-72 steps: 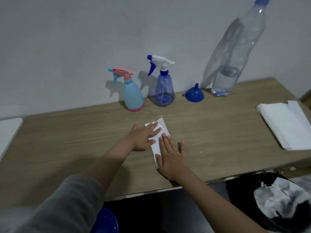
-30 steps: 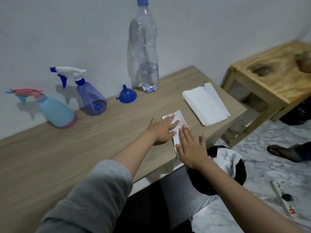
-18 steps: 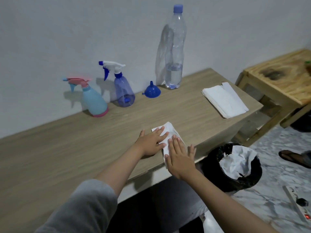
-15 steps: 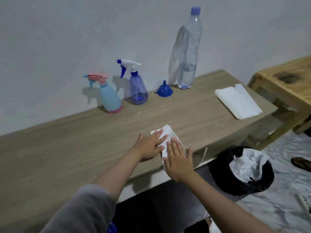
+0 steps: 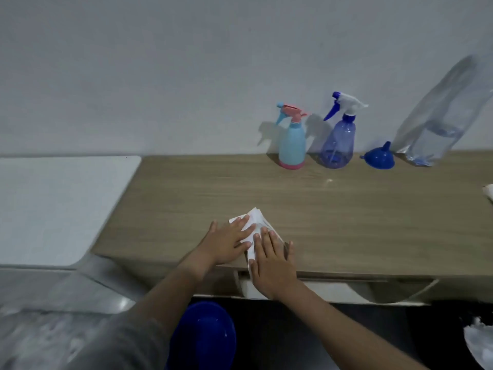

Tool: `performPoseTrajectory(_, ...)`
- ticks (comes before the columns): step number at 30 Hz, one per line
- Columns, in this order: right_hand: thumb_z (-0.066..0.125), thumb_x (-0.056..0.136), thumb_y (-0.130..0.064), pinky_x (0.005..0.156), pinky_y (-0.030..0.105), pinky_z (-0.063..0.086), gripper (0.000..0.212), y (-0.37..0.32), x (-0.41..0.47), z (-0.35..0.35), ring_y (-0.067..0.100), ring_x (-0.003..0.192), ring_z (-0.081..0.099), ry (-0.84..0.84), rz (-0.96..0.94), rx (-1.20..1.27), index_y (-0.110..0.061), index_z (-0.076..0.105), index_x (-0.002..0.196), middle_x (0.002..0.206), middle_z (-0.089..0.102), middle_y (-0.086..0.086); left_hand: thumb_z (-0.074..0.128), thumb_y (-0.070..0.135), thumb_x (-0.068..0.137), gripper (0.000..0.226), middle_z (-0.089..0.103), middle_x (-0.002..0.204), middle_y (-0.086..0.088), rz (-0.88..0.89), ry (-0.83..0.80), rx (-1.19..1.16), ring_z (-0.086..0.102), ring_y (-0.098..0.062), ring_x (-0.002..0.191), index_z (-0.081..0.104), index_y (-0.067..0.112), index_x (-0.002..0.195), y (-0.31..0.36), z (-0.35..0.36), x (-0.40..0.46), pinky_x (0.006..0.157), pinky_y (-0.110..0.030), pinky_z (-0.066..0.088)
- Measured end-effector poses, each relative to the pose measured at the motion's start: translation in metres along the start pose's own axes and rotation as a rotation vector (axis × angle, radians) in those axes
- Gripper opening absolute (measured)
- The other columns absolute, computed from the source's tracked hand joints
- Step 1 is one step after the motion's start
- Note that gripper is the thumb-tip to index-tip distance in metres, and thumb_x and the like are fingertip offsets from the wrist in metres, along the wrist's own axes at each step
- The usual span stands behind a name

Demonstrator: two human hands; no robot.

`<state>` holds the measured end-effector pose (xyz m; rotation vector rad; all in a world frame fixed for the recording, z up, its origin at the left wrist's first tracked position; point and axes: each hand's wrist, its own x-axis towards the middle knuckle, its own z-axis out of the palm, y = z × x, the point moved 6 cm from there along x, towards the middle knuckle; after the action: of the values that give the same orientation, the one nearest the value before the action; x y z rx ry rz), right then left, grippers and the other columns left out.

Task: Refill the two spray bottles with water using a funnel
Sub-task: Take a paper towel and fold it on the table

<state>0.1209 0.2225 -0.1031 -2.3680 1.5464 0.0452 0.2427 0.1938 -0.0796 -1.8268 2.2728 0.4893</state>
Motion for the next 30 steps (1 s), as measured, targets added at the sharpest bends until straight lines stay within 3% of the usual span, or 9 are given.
performPoseTrajectory(2,-0.009,0.078,-0.05,0.113,0.059,-0.003,0.083,-0.027,0.013,0.007,0.024,0.148,-0.008,-0.044,-0.121,0.005,-0.015,0.0,0.152,0.16,-0.01,0.006,0.025,0.045,0.101,0.052,-0.006,0.159,0.012,-0.07,0.018,-0.038,-0.002,-0.008,0.146,0.01,0.036,0.149,-0.027,0.001,-0.017,0.112,-0.058,0.002)
performPoseTrajectory(3,-0.013,0.074,-0.051,0.112,0.057,-0.008,0.085,-0.036,0.02,0.007,0.021,0.147,-0.014,-0.046,-0.151,0.017,-0.017,-0.006,0.152,0.16,-0.015,0.004,0.026,0.045,0.101,0.052,-0.005,0.159,0.012,-0.097,0.03,-0.056,-0.001,-0.008,0.146,0.01,0.037,0.149,-0.04,0.001,-0.024,0.112,-0.058,0.002)
performPoseTrajectory(6,-0.008,0.079,-0.05,0.112,0.057,-0.011,0.079,-0.056,0.046,0.005,0.016,0.146,-0.016,-0.053,-0.212,0.02,-0.019,-0.007,0.152,0.16,-0.014,0.0,0.025,0.046,0.1,0.052,-0.004,0.159,0.011,-0.157,0.052,-0.093,0.0,-0.008,0.146,0.009,0.037,0.149,-0.073,0.0,-0.03,0.112,-0.059,0.003)
performPoseTrajectory(10,0.016,0.098,-0.042,0.112,0.055,-0.014,0.063,-0.062,0.08,-0.004,0.011,0.146,-0.014,-0.056,-0.26,0.027,-0.019,-0.004,0.153,0.161,-0.012,-0.003,0.024,0.048,0.1,0.053,-0.006,0.159,0.011,-0.198,0.025,-0.1,-0.002,-0.008,0.146,0.008,0.037,0.149,-0.1,-0.01,-0.007,0.113,-0.061,0.002)
performPoseTrajectory(15,0.018,0.099,-0.043,0.113,0.051,-0.014,0.062,-0.041,0.118,-0.016,0.009,0.147,-0.01,-0.028,-0.239,0.028,-0.019,-0.003,0.153,0.161,-0.009,-0.005,0.024,0.046,0.1,0.053,-0.009,0.159,0.009,-0.18,-0.002,-0.019,-0.002,-0.011,0.147,0.006,0.035,0.15,-0.107,-0.03,0.044,0.113,-0.061,0.002)
performPoseTrajectory(22,0.018,0.099,-0.043,0.113,0.051,-0.013,0.062,0.036,0.145,-0.043,0.007,0.147,-0.008,0.003,-0.11,0.05,-0.02,0.0,0.153,0.161,-0.007,-0.007,0.023,0.044,0.101,0.054,-0.009,0.159,0.006,-0.089,-0.006,-0.011,-0.003,-0.013,0.147,0.006,0.033,0.15,-0.06,-0.049,0.124,0.111,-0.062,0.002)
performPoseTrajectory(30,0.019,0.1,-0.043,0.113,0.054,-0.01,0.06,0.166,0.125,-0.072,0.006,0.147,-0.006,0.022,-0.006,0.033,-0.023,0.001,0.153,0.161,-0.006,-0.01,0.024,0.045,0.1,0.055,-0.008,0.16,0.005,0.001,-0.01,0.03,-0.002,-0.015,0.147,0.006,0.032,0.15,0.057,-0.054,0.196,0.111,-0.062,0.002)
